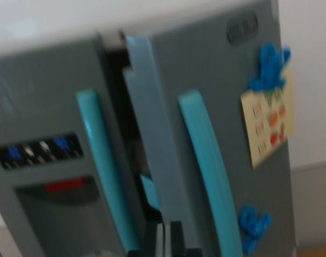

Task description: Close fridge door

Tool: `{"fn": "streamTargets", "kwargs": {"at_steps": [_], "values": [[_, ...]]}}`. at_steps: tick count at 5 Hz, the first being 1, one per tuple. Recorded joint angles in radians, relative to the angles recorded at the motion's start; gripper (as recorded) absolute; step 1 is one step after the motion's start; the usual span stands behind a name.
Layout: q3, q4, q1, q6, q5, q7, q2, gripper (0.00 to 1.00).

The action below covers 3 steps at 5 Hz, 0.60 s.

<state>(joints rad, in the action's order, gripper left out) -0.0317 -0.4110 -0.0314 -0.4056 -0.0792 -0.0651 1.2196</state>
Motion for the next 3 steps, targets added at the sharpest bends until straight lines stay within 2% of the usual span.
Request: {"fn": "streamTargets", "kwargs": {"at_steps": [1, 2, 3], "values": [[-0.013, -0.001, 0.0000, 0.000, 0.0000, 0.000, -0.051, 1.00], [-0.013, -0.001, 0.0000, 0.000, 0.0000, 0.000, -0.051, 1.00], [-0.042, -0.010, 0.0000, 0.000, 0.0000, 0.000, -0.104, 1.00]]}}
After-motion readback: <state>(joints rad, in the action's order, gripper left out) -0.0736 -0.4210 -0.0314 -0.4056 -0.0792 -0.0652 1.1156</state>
